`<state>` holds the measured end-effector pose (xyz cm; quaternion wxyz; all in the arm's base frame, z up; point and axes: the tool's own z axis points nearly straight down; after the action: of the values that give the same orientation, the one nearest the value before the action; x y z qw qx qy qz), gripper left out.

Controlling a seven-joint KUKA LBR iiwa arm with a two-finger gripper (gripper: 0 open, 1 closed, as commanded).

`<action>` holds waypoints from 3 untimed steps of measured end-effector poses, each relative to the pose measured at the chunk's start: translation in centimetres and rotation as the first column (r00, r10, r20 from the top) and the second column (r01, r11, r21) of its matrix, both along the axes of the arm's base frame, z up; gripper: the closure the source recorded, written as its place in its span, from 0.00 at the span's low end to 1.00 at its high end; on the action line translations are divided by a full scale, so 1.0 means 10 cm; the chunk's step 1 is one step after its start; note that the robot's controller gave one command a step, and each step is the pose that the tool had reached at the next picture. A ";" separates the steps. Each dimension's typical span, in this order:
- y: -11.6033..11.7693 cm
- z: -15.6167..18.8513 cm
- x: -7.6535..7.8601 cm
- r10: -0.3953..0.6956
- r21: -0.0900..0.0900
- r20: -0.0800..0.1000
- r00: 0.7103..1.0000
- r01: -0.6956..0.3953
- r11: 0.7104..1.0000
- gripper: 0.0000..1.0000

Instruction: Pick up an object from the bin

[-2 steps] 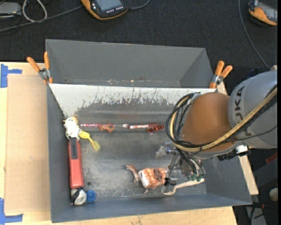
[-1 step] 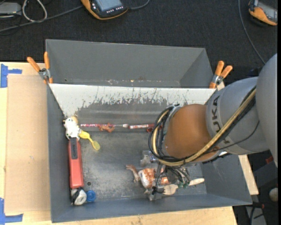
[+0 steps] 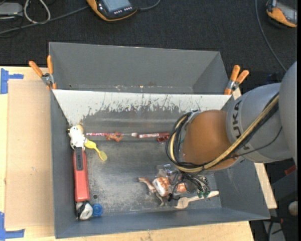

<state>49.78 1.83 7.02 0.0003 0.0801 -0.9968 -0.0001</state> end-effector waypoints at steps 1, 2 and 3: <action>0.00 0.00 0.00 -0.001 0.000 0.001 1.000 0.001 1.000 1.00; 0.07 0.62 0.02 0.004 0.000 -0.008 1.000 -0.004 1.000 1.00; 0.13 1.11 -0.17 0.030 0.000 -0.012 0.999 -0.030 1.000 1.00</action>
Offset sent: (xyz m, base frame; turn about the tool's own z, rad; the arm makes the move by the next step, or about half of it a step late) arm 0.0068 0.0125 0.1157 -0.0054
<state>48.06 3.08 18.12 0.0065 0.0949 -0.9955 -0.0004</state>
